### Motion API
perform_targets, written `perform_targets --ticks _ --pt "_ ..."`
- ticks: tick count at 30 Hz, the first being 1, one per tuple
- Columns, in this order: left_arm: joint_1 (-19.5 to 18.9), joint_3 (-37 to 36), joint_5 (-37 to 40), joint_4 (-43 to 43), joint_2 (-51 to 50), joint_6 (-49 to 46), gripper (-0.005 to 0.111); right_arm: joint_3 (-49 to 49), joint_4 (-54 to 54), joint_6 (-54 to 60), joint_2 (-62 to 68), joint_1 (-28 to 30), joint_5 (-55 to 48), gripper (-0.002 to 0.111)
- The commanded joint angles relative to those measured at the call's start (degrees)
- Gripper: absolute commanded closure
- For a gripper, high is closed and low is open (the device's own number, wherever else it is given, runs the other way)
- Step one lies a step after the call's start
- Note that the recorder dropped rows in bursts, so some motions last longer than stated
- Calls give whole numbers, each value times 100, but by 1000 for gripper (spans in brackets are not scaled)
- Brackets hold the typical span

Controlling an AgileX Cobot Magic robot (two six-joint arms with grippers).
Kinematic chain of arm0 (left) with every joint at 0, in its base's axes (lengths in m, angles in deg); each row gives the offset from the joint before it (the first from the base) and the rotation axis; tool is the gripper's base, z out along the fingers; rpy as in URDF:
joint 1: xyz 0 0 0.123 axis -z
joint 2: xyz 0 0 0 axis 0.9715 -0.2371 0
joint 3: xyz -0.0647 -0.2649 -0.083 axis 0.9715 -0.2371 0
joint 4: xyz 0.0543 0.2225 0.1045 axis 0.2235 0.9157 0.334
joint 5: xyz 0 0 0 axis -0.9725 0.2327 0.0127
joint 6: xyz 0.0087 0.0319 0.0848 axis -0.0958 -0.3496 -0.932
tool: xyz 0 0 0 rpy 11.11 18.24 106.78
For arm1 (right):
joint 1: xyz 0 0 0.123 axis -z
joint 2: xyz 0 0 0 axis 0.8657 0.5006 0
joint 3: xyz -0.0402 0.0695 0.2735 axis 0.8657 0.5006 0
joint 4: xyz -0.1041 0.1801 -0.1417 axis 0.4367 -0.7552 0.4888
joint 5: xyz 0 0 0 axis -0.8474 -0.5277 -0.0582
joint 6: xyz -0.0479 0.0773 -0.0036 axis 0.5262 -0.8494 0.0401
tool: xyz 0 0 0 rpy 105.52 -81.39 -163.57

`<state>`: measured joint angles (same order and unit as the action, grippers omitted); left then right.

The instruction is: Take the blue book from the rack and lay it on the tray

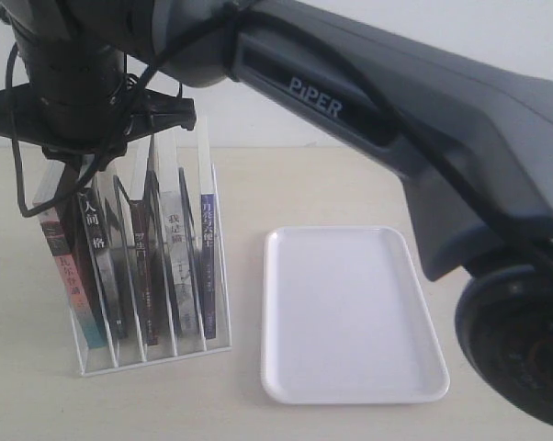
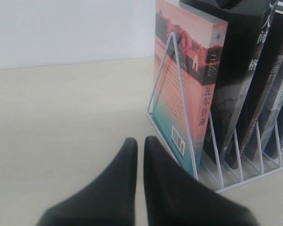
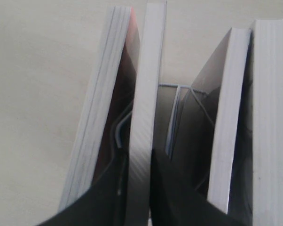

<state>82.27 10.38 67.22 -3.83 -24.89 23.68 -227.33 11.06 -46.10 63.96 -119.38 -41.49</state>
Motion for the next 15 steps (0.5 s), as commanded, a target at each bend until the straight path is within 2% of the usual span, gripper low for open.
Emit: perform_targets --ticks 1,5,7,15 --pt "-20 -19 4 0 18 38 102 -50 26 62 26 -12 106 99" --pt "-20 -19 4 0 18 38 102 -50 26 76 73 -12 106 72" --pt "-20 -19 4 0 18 38 102 -50 48 76 73 -12 135 66" --pt "-20 -19 4 0 18 38 102 -334 144 279 -308 -12 -146 67"
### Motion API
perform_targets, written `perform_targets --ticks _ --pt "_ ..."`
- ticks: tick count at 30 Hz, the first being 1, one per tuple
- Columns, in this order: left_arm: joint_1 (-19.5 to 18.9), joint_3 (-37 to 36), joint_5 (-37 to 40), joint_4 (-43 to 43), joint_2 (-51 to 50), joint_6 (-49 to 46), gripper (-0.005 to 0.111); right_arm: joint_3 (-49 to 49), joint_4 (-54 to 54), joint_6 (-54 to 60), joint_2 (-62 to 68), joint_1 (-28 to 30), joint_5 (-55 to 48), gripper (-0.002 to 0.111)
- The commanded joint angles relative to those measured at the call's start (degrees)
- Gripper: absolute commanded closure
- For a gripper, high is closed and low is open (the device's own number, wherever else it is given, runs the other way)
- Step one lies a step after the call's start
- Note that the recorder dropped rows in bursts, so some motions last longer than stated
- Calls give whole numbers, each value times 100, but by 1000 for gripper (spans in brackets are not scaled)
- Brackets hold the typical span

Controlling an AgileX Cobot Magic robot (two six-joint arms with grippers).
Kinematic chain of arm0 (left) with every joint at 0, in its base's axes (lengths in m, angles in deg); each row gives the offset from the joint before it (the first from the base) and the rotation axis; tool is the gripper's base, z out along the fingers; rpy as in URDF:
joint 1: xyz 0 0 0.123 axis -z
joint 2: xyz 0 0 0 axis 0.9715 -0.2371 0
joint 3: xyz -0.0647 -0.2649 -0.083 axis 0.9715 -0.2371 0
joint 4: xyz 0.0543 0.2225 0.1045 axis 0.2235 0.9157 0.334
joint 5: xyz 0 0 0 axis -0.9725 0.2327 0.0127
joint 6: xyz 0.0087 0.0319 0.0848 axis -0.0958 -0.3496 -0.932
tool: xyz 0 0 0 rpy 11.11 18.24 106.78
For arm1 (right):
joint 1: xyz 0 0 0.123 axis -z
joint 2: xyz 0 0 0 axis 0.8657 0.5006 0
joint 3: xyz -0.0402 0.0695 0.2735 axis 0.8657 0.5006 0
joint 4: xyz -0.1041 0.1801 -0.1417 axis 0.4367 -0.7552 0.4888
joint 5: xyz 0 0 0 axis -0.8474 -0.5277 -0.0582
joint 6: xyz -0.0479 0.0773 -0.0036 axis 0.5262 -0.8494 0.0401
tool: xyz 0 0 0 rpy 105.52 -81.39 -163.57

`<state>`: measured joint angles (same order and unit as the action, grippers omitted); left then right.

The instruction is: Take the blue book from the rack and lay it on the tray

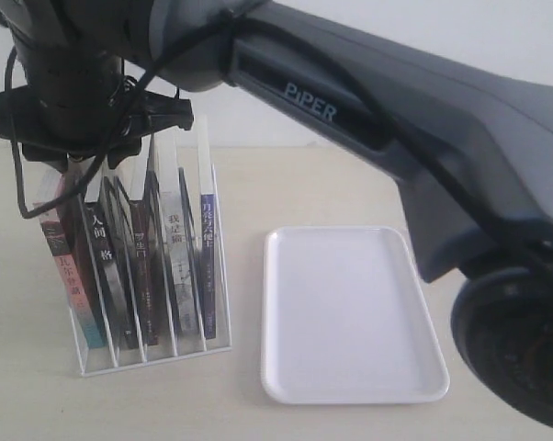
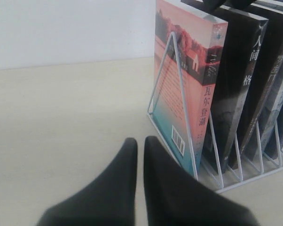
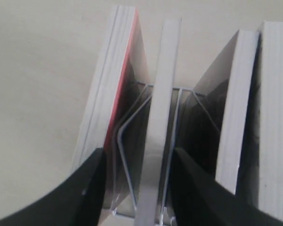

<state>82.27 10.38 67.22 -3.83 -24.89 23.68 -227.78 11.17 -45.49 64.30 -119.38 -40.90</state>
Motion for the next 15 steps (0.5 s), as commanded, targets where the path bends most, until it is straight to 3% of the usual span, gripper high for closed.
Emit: perform_targets --ticks 1,15 --pt "-20 -19 4 0 18 38 102 -376 160 259 -396 -12 -204 67" --pt "-20 -19 4 0 18 38 102 -607 143 906 -887 294 -204 67"
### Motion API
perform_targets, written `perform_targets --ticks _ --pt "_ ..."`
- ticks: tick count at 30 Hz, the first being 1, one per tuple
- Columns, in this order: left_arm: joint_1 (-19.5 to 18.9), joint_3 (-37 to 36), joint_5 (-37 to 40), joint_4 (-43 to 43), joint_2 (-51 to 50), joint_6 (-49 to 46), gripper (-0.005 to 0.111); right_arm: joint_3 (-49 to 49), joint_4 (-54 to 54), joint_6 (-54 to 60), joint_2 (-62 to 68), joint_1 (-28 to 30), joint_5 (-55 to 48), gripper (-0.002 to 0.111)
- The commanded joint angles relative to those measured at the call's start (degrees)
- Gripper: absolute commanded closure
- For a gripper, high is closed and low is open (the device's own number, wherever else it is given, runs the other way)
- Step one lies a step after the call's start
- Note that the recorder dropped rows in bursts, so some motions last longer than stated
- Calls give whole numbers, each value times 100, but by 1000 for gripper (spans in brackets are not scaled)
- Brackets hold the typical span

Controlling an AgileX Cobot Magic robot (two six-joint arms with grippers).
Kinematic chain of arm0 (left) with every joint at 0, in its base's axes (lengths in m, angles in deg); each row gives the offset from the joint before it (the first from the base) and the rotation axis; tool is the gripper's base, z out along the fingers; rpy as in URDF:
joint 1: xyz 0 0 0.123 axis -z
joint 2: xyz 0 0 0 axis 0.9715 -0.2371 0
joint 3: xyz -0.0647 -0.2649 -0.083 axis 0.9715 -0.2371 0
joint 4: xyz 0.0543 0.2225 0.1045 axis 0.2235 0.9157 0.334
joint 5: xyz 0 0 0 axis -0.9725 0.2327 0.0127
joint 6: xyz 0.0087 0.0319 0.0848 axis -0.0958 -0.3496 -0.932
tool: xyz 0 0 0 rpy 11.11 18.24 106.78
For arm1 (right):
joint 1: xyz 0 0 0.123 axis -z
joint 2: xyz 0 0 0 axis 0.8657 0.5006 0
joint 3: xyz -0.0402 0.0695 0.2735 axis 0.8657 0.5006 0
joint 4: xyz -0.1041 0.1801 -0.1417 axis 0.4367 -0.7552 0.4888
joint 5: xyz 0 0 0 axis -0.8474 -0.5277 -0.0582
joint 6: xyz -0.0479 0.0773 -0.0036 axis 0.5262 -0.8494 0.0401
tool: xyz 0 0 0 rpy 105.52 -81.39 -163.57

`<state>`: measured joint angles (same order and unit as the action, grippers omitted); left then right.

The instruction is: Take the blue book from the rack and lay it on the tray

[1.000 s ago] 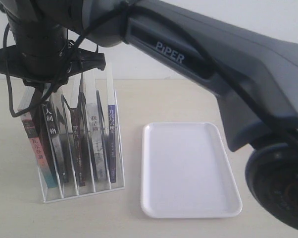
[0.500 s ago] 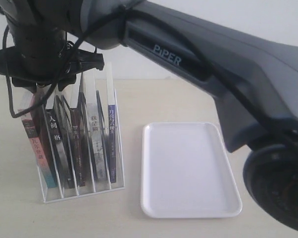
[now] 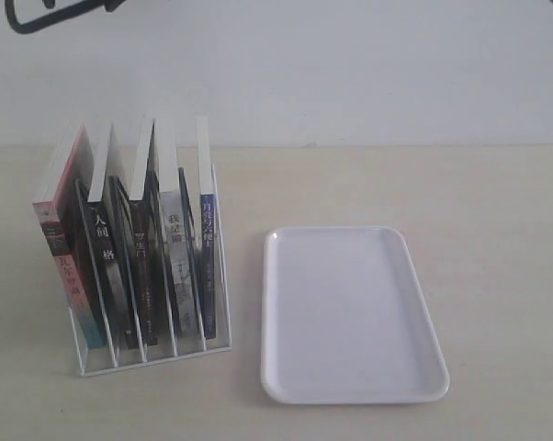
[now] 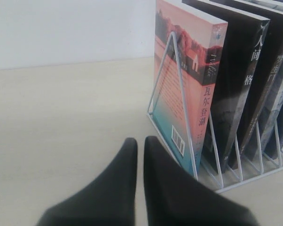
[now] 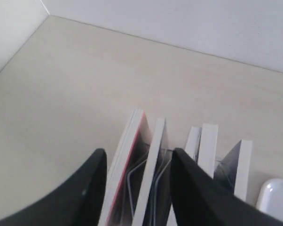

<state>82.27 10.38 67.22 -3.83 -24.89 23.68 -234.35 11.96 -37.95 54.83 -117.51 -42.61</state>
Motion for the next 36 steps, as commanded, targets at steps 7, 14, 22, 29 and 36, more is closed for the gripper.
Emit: perform_targets --ticks 7,14,22,29,36 --pt "-20 -19 4 0 18 38 102 762 11 283 71 486 -33 67" --pt "-20 -19 4 0 18 38 102 1547 -17 365 71 787 -33 67" --pt "-20 -19 4 0 18 38 102 1871 -50 416 84 840 -33 67" --pt "-20 -19 4 0 18 38 102 2007 -422 504 224 840 -33 67" --pt "-20 -19 4 0 18 38 102 2007 -344 520 328 840 -33 67"
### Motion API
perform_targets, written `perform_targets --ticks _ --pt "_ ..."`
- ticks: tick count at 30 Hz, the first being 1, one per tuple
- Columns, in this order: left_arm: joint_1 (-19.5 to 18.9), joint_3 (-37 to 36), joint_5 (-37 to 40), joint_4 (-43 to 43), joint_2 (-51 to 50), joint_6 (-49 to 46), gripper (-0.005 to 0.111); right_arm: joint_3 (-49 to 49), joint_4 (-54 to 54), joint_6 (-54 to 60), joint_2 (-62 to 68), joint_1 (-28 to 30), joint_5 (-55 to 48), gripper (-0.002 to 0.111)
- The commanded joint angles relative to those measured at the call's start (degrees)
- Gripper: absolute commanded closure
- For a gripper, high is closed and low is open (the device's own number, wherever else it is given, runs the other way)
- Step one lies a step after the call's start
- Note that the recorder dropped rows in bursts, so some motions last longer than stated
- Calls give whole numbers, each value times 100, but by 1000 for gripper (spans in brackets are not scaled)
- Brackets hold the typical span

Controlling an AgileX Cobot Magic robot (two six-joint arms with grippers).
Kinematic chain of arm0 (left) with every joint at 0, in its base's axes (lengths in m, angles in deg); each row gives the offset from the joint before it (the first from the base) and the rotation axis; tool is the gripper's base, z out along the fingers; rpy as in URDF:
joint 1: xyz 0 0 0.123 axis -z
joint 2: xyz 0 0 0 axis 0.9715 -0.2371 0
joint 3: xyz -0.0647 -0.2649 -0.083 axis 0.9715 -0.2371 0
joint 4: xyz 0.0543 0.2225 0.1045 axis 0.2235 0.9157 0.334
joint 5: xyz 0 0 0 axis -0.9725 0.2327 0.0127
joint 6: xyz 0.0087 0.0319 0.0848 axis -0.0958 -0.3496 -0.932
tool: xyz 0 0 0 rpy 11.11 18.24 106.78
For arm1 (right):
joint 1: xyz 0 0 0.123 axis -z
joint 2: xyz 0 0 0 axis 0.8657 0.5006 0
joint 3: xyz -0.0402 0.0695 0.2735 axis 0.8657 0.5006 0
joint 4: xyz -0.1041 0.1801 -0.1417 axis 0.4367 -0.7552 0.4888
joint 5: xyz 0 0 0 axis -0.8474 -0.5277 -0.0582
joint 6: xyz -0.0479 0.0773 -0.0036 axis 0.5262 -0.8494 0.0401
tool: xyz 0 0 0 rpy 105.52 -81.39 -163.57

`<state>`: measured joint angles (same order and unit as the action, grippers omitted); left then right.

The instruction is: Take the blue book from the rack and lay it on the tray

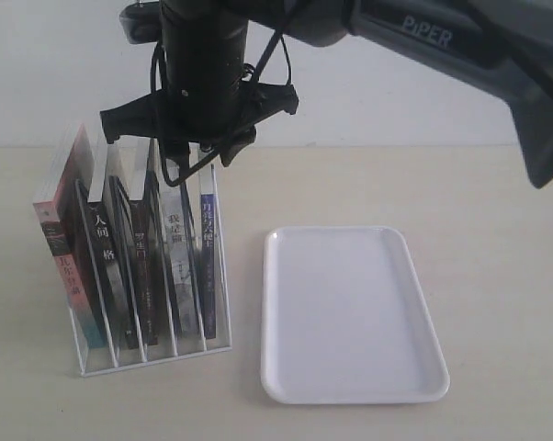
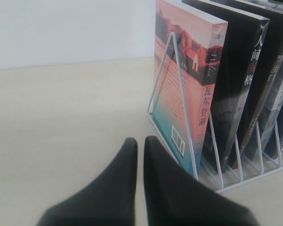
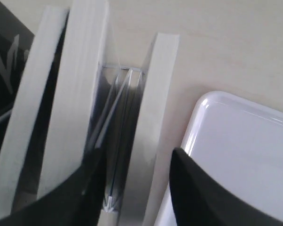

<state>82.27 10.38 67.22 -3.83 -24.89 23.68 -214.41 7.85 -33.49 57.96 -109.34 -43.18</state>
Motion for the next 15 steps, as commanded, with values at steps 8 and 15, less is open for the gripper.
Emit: perform_targets --ticks 8,15 --pt "-20 -19 4 0 18 38 102 -13 18 124 16 23 23 108" --pt "-20 -19 4 0 18 38 102 -23 14 99 -157 23 23 108"
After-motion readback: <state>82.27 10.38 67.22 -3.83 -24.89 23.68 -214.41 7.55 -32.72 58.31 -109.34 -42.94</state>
